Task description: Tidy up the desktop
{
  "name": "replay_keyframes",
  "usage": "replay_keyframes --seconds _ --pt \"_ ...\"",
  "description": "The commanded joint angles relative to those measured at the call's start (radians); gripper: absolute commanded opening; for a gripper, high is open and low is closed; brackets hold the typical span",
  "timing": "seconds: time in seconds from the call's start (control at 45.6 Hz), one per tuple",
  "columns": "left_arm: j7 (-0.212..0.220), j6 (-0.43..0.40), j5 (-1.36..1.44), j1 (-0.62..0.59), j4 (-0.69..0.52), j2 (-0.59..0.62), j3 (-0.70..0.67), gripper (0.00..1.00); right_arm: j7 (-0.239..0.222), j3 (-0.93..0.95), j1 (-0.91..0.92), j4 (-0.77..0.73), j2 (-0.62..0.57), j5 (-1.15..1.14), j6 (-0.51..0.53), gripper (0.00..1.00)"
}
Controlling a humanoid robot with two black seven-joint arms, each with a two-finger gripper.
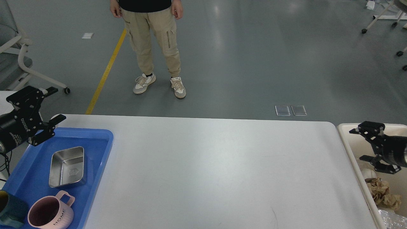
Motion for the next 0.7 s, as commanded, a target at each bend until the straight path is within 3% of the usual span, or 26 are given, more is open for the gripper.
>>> replay_keyframes --seconds 0.0,0.417,0.68 --pt "0.0 0.002 0.0 -0.003 0.001 -0.004 -0.01 0.98 0.002 0.081 0.0 0.042 0.082 0.007 -0.035 1.0" --pt "0.003 0.005 -0.003 -0.066 0.01 -0.062 -0.007 0.98 0.022 0.284 -0.016 0.013 0.28 0.027 -0.066 1.0" --pt "0.01 0.002 -0.008 -0.086 0.039 -0.087 -0.005 0.98 0.022 0.411 -0.029 -0.087 0.427 0.167 -0.068 1.0"
